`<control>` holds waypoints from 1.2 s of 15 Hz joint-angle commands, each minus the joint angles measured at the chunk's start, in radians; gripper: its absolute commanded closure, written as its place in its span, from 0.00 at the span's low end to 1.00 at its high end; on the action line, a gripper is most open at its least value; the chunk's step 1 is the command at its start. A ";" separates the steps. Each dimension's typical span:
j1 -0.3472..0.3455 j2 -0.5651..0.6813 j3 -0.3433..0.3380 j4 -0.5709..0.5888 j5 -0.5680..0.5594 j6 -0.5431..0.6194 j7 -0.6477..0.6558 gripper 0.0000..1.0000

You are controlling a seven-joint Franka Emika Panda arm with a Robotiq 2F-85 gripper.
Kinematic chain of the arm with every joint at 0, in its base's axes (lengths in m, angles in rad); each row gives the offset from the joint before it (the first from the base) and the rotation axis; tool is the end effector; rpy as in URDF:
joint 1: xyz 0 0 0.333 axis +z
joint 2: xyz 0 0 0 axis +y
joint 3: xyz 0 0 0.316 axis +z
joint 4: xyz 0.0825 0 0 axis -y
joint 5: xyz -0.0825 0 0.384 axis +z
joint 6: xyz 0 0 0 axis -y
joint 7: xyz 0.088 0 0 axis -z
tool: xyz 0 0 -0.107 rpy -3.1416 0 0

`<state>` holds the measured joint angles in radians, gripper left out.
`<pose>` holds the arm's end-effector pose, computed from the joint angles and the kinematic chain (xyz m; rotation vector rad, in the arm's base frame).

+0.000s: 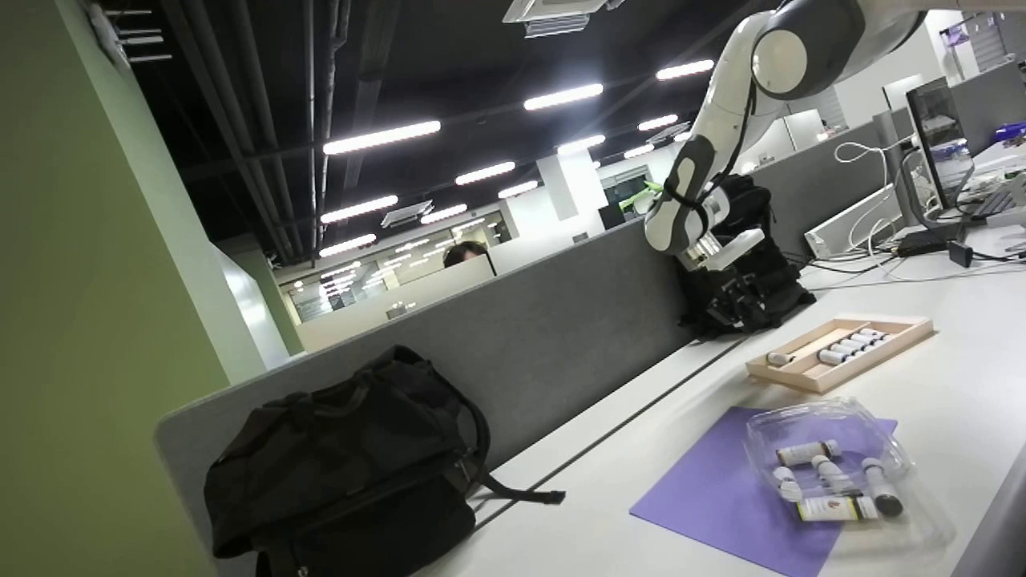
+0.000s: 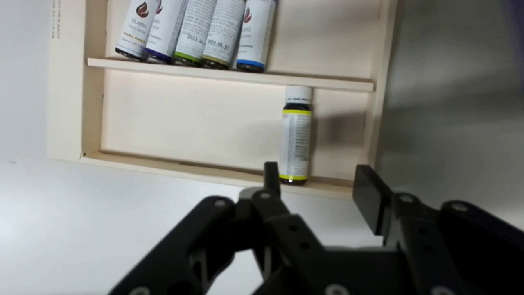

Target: Remove the bottle from the top part of the tray and put it on the table

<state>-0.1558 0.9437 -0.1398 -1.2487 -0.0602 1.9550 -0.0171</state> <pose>0.7000 -0.1925 0.1753 2.9678 -0.3056 -0.3805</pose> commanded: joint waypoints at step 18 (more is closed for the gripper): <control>-0.085 0.096 0.054 0.039 0.121 0.018 -0.014 0.81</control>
<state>-0.2206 1.0659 -0.1013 -1.2432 0.0382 2.0730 -0.0418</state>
